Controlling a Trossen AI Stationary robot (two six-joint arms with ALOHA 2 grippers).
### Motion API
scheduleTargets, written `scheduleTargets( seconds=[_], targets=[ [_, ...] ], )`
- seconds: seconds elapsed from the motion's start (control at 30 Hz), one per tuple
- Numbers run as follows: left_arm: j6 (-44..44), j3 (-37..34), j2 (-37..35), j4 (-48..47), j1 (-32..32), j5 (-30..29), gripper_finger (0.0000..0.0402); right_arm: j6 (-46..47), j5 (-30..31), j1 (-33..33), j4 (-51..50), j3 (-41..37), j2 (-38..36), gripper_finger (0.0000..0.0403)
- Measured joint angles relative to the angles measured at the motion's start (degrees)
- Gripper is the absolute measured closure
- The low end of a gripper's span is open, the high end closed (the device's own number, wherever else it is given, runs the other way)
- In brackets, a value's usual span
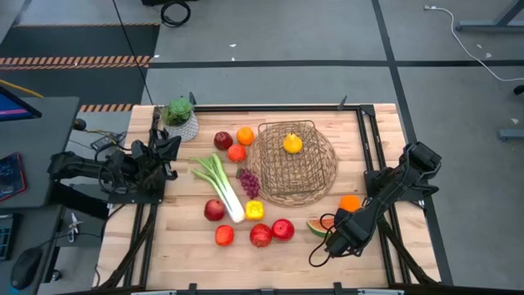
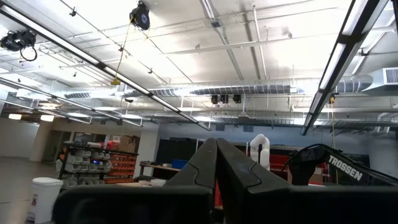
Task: Build produce basket
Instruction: Put the green pear into the wire basket
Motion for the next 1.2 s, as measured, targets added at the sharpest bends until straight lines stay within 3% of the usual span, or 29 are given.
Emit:
scheduleTargets(
  seconds=[0.5,0.93,1.2],
  targets=[
    [0.28,0.01,0.00,0.00,0.00,-0.02,0.0389,-3.20,0.91,-1.63,-6.80,4.62,-2.10,0.0387],
    [0.48,-0.01,0.00,-0.02,0.00,-0.02,0.0387,-10.30,17.17,-4.33,-6.81,18.55,-6.52,0.0387],
    [0.46,-0.01,0.00,-0.02,0.00,-0.02,0.0384,-19.44,20.48,-11.04,-6.87,26.67,-6.58,0.0387]
  ],
)
